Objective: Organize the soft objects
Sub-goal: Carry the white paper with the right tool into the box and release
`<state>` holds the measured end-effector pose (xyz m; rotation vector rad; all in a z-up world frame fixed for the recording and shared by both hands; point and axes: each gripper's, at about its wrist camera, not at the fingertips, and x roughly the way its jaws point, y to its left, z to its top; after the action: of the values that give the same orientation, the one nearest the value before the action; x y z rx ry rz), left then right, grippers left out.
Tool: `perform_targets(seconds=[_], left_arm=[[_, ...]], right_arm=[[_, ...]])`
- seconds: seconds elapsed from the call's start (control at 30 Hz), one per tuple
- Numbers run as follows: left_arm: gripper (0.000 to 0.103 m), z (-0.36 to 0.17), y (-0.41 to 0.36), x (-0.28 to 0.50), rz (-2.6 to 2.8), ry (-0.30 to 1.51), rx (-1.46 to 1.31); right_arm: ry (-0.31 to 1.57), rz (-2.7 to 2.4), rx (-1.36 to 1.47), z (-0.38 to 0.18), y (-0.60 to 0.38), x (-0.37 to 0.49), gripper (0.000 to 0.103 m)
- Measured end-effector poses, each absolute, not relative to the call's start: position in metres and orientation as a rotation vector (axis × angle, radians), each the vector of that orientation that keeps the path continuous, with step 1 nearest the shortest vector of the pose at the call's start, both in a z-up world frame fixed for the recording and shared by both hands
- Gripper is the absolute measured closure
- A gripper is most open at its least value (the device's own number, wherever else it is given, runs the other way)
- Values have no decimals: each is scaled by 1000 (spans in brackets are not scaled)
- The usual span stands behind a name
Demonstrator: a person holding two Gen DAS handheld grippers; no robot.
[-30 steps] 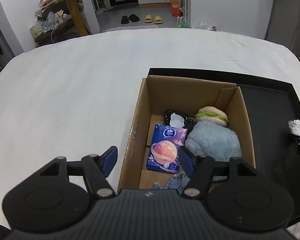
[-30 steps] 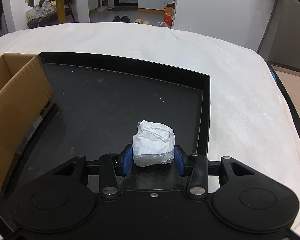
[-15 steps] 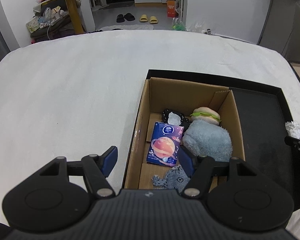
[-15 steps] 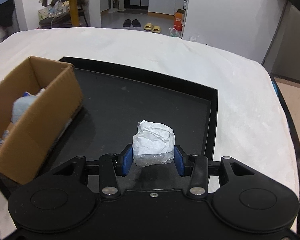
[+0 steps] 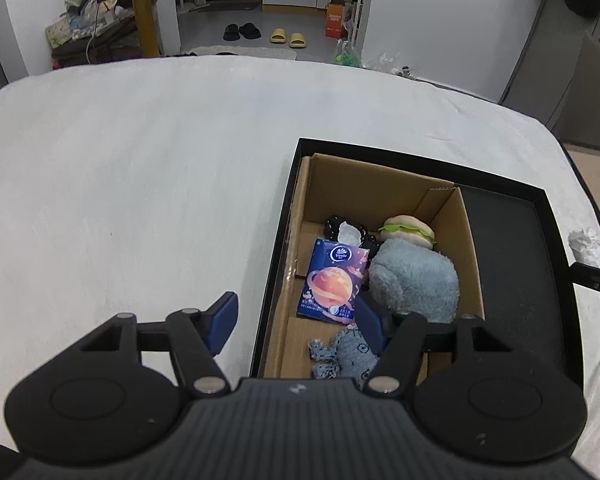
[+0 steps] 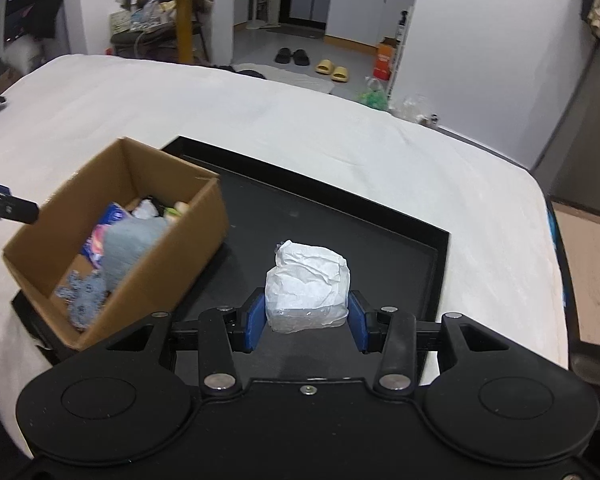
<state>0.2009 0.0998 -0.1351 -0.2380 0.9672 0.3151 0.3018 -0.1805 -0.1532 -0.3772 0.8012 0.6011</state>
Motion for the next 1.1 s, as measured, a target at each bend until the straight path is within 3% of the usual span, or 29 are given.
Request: perform_targets(seconds=[0.17,0.73,1.1], left_arm=[[45,-146,114,199,305,982,-282],[88,-178,140,205,172,1047,-397],[90,-185,147,208,143,1049,-410]], right_arm=[[803,651,-406,-141,-151,293,61],[826,821,-474,-129,-57,269,61],[907,884,-530,-140,-40,248,60]])
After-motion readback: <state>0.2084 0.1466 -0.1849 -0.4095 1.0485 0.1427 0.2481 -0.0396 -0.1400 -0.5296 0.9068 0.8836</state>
